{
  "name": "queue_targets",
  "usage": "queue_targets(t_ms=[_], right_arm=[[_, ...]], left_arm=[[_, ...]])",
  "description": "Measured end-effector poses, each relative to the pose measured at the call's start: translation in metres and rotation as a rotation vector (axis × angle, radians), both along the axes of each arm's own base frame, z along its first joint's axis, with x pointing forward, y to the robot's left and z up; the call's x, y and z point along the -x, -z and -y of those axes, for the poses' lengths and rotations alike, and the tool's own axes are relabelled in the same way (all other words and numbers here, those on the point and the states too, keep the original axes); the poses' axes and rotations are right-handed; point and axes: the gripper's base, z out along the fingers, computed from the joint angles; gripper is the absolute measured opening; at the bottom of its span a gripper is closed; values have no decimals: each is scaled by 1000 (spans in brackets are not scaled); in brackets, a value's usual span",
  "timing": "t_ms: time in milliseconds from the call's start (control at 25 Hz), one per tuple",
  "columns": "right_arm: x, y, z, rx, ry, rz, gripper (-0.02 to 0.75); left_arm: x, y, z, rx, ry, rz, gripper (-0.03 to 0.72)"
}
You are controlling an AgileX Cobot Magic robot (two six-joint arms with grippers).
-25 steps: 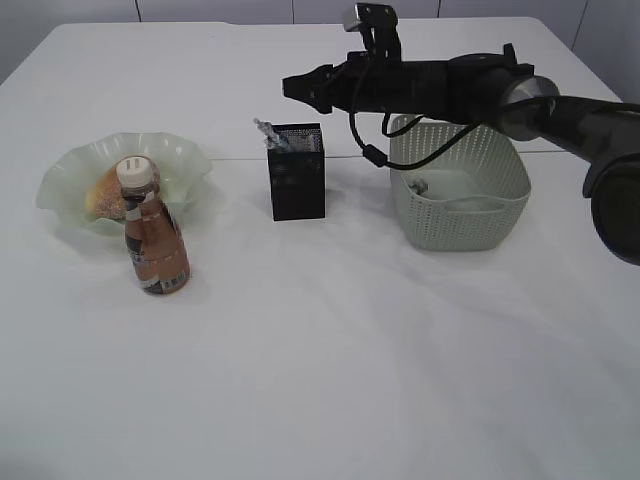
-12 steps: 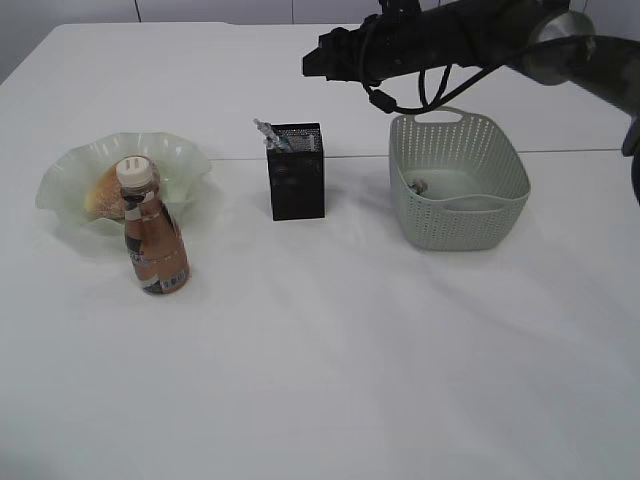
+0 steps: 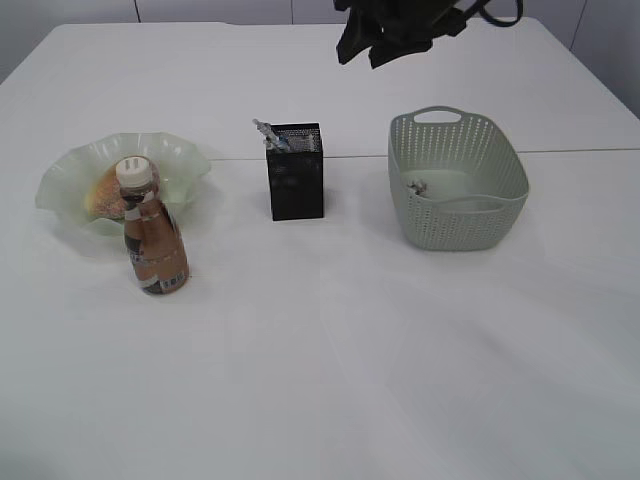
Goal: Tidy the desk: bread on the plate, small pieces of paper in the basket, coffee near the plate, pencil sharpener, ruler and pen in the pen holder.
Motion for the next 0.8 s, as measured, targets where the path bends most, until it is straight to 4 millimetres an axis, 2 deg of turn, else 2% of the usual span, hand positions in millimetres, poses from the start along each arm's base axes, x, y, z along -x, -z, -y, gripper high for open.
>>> queue_targets(t_ms=[120,360,560,680,800], right_arm=[[18,-16,-4,83,38,-45,347],[33,-38,-5,135,81,-12,347],[48,-64,8,192,132,52,347],[59,-61,19,261,179,21,347],[74,-41,26,326,181,-71,347]], left_arm=[[0,0,0,0,0,0,326],[-1,-1,2,35,-10,5,326],[-1,-1,3,37,-10,5,326],[1,-2,3,38,-11,13,326],[3,-6,3,37,-10,31,326]])
